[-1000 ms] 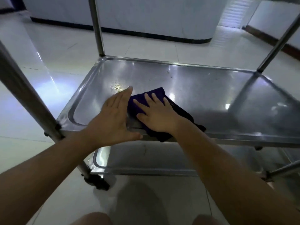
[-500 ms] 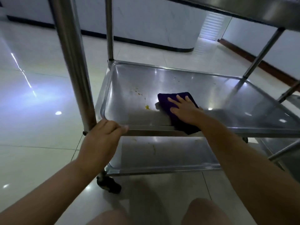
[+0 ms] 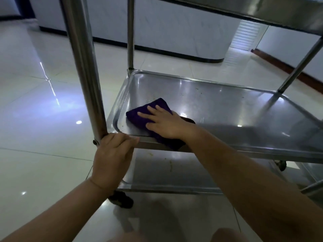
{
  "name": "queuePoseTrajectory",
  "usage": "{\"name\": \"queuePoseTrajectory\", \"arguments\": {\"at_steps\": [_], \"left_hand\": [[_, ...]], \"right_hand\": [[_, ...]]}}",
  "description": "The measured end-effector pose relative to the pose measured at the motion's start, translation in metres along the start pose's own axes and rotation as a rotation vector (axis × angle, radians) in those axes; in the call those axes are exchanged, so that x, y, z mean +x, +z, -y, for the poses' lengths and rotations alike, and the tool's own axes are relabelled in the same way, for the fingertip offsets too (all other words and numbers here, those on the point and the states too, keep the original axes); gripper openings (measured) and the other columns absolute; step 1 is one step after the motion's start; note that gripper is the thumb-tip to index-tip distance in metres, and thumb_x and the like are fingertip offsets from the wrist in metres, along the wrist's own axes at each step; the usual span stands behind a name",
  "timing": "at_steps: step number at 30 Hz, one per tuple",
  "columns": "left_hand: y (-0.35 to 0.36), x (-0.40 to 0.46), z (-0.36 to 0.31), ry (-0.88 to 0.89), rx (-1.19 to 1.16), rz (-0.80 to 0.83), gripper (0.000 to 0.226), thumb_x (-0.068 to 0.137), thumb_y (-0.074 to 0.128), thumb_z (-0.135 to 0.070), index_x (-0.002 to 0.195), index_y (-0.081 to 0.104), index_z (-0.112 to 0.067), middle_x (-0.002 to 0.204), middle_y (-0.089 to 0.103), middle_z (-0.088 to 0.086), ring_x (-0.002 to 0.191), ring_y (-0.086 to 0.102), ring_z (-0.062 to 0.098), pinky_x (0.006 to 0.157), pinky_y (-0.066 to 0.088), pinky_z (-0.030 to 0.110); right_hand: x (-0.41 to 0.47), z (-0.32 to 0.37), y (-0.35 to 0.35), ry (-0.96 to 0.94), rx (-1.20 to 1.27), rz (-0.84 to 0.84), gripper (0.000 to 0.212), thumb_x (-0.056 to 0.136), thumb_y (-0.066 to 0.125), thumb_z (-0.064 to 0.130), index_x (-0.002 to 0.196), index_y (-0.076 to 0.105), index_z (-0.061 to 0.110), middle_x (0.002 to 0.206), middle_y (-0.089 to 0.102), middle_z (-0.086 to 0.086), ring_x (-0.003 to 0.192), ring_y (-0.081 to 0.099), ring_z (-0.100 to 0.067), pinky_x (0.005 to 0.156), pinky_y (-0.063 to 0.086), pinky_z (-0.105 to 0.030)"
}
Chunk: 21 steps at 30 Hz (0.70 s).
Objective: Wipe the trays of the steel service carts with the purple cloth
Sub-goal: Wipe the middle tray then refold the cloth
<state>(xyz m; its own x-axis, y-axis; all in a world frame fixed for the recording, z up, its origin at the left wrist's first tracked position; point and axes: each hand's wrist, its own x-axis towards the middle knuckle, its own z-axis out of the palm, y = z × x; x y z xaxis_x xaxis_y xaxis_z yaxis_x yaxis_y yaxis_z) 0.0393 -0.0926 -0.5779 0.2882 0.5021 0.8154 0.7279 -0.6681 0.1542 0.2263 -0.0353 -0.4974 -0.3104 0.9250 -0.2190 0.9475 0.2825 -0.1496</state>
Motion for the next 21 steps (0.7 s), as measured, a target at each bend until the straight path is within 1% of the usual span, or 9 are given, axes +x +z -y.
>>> {"name": "queuePoseTrajectory", "arguments": {"at_steps": [2, 4, 6, 7, 9, 12, 14, 18, 21], "left_hand": [[-0.002, 0.001, 0.002, 0.011, 0.001, 0.027, 0.021, 0.085, 0.056, -0.014, 0.092, 0.073, -0.003, 0.082, 0.067, 0.012, 0.079, 0.054, 0.021, 0.074, 0.044, 0.029], [-0.005, 0.004, 0.002, 0.056, 0.054, 0.039, 0.014, 0.079, 0.071, -0.011, 0.091, 0.074, -0.003, 0.08, 0.068, 0.013, 0.073, 0.061, 0.025, 0.067, 0.052, 0.033], [-0.007, 0.006, -0.001, 0.082, 0.1, 0.069, 0.026, 0.064, 0.084, -0.002, 0.088, 0.075, -0.002, 0.076, 0.068, 0.014, 0.065, 0.064, 0.029, 0.062, 0.053, 0.034], [-0.006, 0.007, 0.001, 0.097, 0.108, 0.064, 0.027, 0.063, 0.084, -0.001, 0.089, 0.075, -0.002, 0.077, 0.068, 0.014, 0.065, 0.064, 0.03, 0.062, 0.052, 0.033], [-0.002, 0.005, 0.006, 0.13, 0.101, 0.039, 0.015, 0.078, 0.072, -0.006, 0.093, 0.074, -0.004, 0.081, 0.068, 0.012, 0.074, 0.059, 0.026, 0.07, 0.045, 0.03], [0.003, 0.001, 0.012, 0.126, 0.083, 0.039, 0.023, 0.085, 0.055, -0.014, 0.096, 0.074, -0.007, 0.09, 0.07, 0.011, 0.084, 0.052, 0.021, 0.076, 0.04, 0.029], [0.003, 0.001, 0.01, 0.113, 0.051, 0.037, 0.026, 0.087, 0.052, -0.019, 0.095, 0.075, -0.008, 0.093, 0.072, 0.009, 0.084, 0.056, 0.02, 0.079, 0.041, 0.028], [0.004, 0.007, 0.007, 0.04, -0.036, 0.022, 0.042, 0.097, 0.041, -0.031, 0.091, 0.076, -0.01, 0.088, 0.074, 0.003, 0.082, 0.057, 0.014, 0.081, 0.04, 0.022], [0.004, 0.008, 0.007, 0.022, -0.035, 0.011, 0.041, 0.097, 0.042, -0.03, 0.089, 0.077, -0.01, 0.087, 0.074, 0.003, 0.077, 0.064, 0.018, 0.081, 0.04, 0.021]], "right_hand": [[0.01, -0.014, -0.001, 0.019, 0.037, -0.048, 0.049, 0.103, 0.027, 0.042, 0.15, 0.015, 0.045, 0.162, 0.003, 0.009, 0.149, -0.003, -0.016, 0.118, 0.005, -0.049], [0.014, -0.034, -0.003, 0.079, 0.063, -0.091, 0.048, 0.103, 0.027, 0.041, 0.15, 0.018, 0.044, 0.162, 0.006, 0.009, 0.149, -0.001, -0.017, 0.118, 0.006, -0.051], [0.011, -0.056, -0.004, 0.137, 0.037, -0.11, 0.048, 0.103, 0.025, 0.041, 0.15, 0.019, 0.043, 0.162, 0.007, 0.009, 0.149, 0.0, -0.019, 0.118, 0.008, -0.053], [0.007, -0.07, -0.005, 0.166, 0.007, -0.119, 0.048, 0.102, 0.024, 0.041, 0.15, 0.02, 0.042, 0.161, 0.008, 0.009, 0.149, 0.001, -0.02, 0.117, 0.01, -0.055], [-0.003, -0.103, -0.007, 0.283, -0.01, -0.136, 0.048, 0.103, 0.024, 0.039, 0.151, 0.021, 0.037, 0.161, 0.009, 0.009, 0.149, 0.004, -0.023, 0.116, 0.014, -0.055], [-0.024, -0.165, -0.009, 0.483, -0.049, -0.139, 0.048, 0.102, 0.021, 0.035, 0.15, 0.025, 0.031, 0.162, 0.009, 0.005, 0.147, 0.009, -0.028, 0.114, 0.021, -0.056], [-0.039, -0.185, -0.016, 0.583, -0.064, -0.138, 0.047, 0.104, 0.019, 0.034, 0.15, 0.023, 0.034, 0.161, 0.006, 0.008, 0.148, 0.007, -0.028, 0.116, 0.016, -0.055], [-0.037, -0.175, -0.024, 0.749, 0.071, -0.155, 0.05, 0.102, 0.024, 0.037, 0.151, 0.015, 0.04, 0.162, 0.007, 0.002, 0.148, 0.004, -0.026, 0.114, 0.008, -0.054], [-0.007, -0.155, -0.026, 0.746, 0.116, -0.183, 0.053, 0.1, 0.024, 0.04, 0.151, 0.012, 0.043, 0.162, 0.004, 0.002, 0.148, 0.001, -0.027, 0.114, 0.005, -0.055]]}}
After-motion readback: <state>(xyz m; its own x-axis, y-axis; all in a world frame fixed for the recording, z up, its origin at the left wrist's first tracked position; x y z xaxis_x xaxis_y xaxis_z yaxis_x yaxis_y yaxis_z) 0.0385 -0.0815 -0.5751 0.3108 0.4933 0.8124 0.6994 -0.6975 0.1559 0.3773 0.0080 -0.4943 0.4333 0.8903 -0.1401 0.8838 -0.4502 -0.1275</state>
